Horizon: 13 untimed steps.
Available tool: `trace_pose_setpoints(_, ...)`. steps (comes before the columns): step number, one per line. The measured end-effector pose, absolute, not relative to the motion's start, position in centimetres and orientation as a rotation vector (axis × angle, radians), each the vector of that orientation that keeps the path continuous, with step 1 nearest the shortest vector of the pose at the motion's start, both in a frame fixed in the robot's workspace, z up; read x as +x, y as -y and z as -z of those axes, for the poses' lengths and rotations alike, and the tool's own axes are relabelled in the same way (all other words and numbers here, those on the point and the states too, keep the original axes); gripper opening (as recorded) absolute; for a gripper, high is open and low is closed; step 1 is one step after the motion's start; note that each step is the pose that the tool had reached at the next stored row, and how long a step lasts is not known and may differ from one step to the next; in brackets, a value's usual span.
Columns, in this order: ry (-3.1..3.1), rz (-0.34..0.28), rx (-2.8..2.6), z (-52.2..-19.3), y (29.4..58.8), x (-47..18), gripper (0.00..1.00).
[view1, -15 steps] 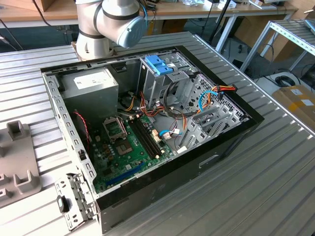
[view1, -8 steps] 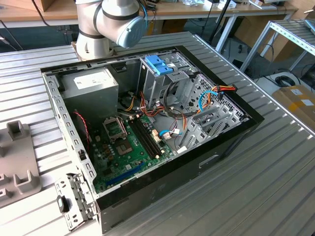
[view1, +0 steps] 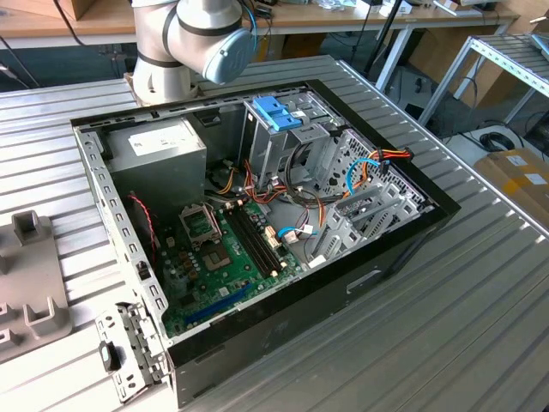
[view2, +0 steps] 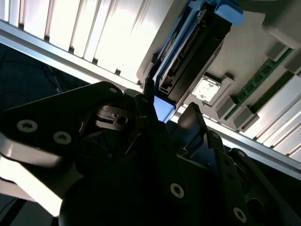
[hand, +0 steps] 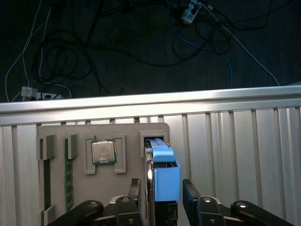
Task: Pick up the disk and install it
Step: 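Pick up the disk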
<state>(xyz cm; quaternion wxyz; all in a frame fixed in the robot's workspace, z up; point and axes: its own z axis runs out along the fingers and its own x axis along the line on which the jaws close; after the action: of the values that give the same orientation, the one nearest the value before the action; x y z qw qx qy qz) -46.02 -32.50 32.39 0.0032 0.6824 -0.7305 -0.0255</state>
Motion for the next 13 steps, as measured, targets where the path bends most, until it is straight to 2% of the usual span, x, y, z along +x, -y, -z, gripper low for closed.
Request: trace_pose_setpoints(13,2.290,0.080,2.139,-31.3,32.5,-46.9,0.48)
